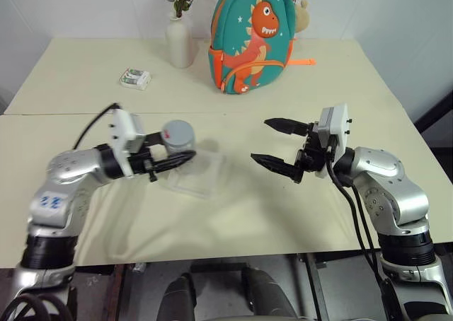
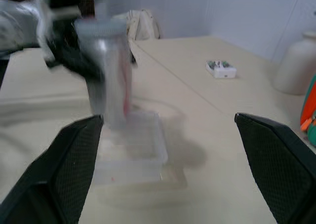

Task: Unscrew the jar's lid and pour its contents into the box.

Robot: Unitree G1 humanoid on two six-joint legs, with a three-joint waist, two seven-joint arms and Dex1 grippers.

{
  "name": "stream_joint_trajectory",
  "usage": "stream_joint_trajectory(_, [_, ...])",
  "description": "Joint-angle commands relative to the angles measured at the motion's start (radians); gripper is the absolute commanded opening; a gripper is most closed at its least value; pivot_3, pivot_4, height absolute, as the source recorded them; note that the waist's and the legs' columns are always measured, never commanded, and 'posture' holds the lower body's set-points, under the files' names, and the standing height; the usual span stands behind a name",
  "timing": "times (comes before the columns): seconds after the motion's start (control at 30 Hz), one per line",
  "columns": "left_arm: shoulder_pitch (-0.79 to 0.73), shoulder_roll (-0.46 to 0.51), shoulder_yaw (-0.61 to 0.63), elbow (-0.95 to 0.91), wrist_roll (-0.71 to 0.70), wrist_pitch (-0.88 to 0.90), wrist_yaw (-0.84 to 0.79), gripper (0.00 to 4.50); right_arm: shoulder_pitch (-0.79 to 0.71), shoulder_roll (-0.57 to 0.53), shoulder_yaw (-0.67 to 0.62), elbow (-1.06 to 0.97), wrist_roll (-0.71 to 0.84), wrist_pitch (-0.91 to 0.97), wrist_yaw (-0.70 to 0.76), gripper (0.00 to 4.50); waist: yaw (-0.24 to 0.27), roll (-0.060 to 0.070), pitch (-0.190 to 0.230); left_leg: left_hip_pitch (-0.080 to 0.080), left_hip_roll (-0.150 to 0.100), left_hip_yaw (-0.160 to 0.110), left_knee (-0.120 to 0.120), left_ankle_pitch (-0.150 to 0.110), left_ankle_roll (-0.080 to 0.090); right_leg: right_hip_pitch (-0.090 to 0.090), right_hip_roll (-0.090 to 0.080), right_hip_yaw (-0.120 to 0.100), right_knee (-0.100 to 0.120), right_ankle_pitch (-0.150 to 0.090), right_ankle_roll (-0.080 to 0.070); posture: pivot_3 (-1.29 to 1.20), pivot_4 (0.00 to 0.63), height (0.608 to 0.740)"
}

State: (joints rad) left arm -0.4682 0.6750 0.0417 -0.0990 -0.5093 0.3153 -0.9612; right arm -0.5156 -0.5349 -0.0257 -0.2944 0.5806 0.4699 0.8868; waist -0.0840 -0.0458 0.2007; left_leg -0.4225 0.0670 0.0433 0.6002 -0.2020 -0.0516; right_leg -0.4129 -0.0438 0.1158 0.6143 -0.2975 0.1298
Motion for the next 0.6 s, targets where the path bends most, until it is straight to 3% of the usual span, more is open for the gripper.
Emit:
stream_joint_trajectory(0.03, [-0.067,-0.047,-0.073,0.060,0.052,-0.042,-0.042,2.08,-0.051,0.011,0.000,-0.121,0.053,0.138,-0.118,4.50,0.001,0.000,0.000,0.000,0.000,0.000,0.000,0.000,0.000,-0.001,0.000,0.000,0.002,-0.001,0.001,0.00,0.150,0.740])
stream_joint_trajectory(0.27, [-0.163,-0.126,-0.120,0.147,0.088,-0.047,-0.068,2.08,-0.139,0.073,0.037,-0.184,0.105,0.300,-0.254,4.50,0.002,0.000,0.000,0.000,0.000,-0.002,0.001,0.000,0.000,-0.004,0.001,0.000,0.009,-0.003,0.002,0.00,0.150,0.740])
stream_joint_trajectory(0.6, [-0.203,-0.181,-0.108,0.175,0.088,-0.049,-0.075,2.08,-0.216,0.144,0.127,-0.155,0.062,0.355,-0.318,4.50,0.005,0.000,0.000,-0.001,0.000,-0.003,0.005,0.000,0.000,-0.003,0.001,0.000,0.012,-0.003,0.002,0.00,0.150,0.740])
